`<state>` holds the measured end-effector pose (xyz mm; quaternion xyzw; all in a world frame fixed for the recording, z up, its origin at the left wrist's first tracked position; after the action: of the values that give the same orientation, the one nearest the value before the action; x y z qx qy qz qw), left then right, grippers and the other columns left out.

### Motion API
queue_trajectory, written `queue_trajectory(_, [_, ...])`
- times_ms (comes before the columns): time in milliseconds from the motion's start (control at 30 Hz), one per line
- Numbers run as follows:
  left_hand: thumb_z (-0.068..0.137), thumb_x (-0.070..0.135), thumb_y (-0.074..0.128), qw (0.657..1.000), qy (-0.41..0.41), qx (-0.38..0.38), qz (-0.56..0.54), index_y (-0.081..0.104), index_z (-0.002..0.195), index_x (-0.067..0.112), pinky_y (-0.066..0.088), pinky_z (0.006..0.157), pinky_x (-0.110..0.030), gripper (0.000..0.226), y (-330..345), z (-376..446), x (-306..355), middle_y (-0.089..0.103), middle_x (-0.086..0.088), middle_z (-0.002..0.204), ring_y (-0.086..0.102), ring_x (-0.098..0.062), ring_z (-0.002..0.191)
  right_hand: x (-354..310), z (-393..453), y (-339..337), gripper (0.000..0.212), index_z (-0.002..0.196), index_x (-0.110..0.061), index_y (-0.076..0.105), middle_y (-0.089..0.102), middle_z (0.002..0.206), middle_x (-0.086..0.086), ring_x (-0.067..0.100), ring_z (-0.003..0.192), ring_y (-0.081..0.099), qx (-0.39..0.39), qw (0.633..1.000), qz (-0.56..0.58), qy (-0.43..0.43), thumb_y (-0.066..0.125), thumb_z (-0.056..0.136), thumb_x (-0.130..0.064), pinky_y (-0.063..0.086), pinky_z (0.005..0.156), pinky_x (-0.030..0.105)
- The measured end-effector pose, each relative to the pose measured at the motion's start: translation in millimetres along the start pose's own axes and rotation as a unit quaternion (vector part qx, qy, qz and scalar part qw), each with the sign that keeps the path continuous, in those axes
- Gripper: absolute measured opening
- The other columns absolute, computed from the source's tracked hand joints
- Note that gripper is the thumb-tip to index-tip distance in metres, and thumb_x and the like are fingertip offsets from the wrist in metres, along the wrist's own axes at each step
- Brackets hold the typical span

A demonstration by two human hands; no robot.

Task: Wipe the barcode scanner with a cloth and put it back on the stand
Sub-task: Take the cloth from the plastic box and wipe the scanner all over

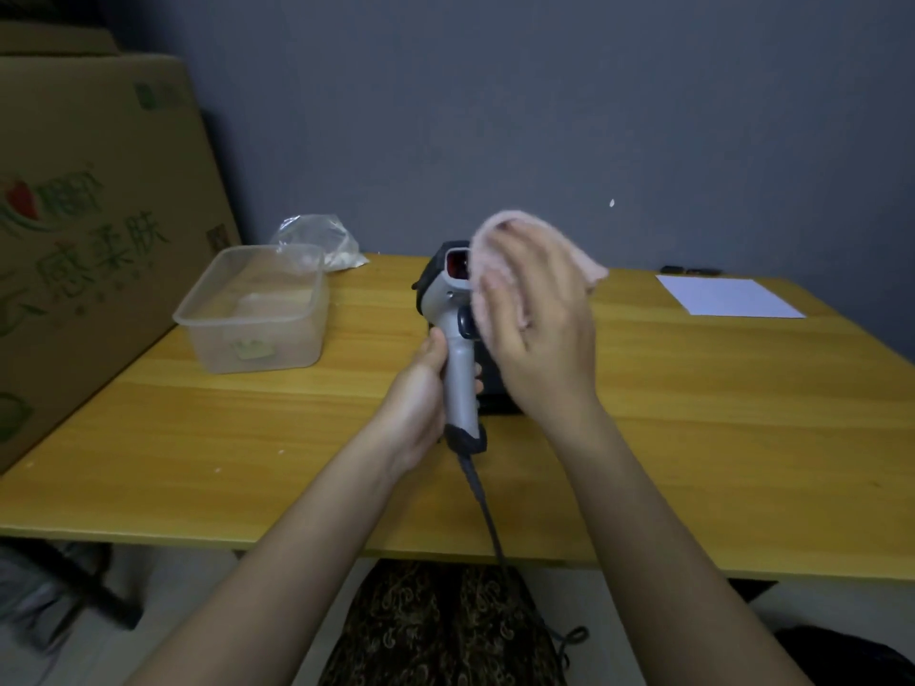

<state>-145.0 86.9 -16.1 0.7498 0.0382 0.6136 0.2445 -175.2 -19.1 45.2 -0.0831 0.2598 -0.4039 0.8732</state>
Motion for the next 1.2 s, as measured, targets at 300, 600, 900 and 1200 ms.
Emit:
queue_trajectory(300, [0.099,0.042,0.03,0.999,-0.004,-0.016,-0.045,0.052,0.109,0.015,0.048,0.056,-0.024,0.036,-4.1,-6.9,-2.3,0.055,-0.005,0.074,0.053,-0.015,0.062,24.3,-0.9,5.3,0.038,0.123,-0.011,0.062,0.063,0.128,0.003,0.025,0.116,0.056,-0.043,0.951,-0.214,-0.22,0.054,0.088,0.001,0.046,0.082,0.04])
queue_trajectory(600, [0.098,0.044,0.03,1.0,0.003,0.017,0.01,0.054,0.106,0.023,0.046,0.062,-0.027,0.033,-4.7,0.0,1.4,0.056,-0.004,0.078,0.055,-0.014,0.064,20.4,7.3,-26.9,0.028,0.113,-0.015,0.06,0.064,0.107,0.001,0.01,0.097,0.055,0.025,0.997,-0.034,0.07,0.066,0.086,-0.015,0.035,0.081,0.013])
queue_trajectory(900, [0.101,0.035,0.03,0.989,0.107,0.05,0.09,0.053,0.11,0.02,0.046,0.064,-0.022,0.029,1.4,-5.2,2.6,0.057,0.0,0.082,0.054,-0.012,0.07,7.2,-3.2,-11.3,0.015,0.1,-0.002,0.063,0.06,0.098,0.016,0.031,0.084,0.054,-0.069,0.98,-0.188,-0.002,0.057,0.087,-0.001,0.047,0.07,0.036])
queue_trajectory(1200, [0.101,0.033,0.029,0.977,0.15,0.08,0.128,0.053,0.094,0.031,0.047,0.069,-0.024,0.025,6.0,-5.9,2.1,0.058,0.001,0.084,0.055,-0.012,0.074,19.3,17.3,-46.9,0.014,0.081,-0.016,0.061,0.064,0.077,-0.005,0.01,0.075,0.058,-0.155,0.961,0.03,0.227,0.057,0.088,-0.027,0.04,0.059,0.026])
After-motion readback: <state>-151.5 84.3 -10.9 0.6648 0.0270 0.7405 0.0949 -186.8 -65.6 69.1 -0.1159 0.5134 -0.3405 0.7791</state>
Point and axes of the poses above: each hand's wrist, its own z-axis towards the middle knuckle, its own y-axis out of the palm, x = y × z, the point moved 1 cm from there along z, towards the middle knuckle
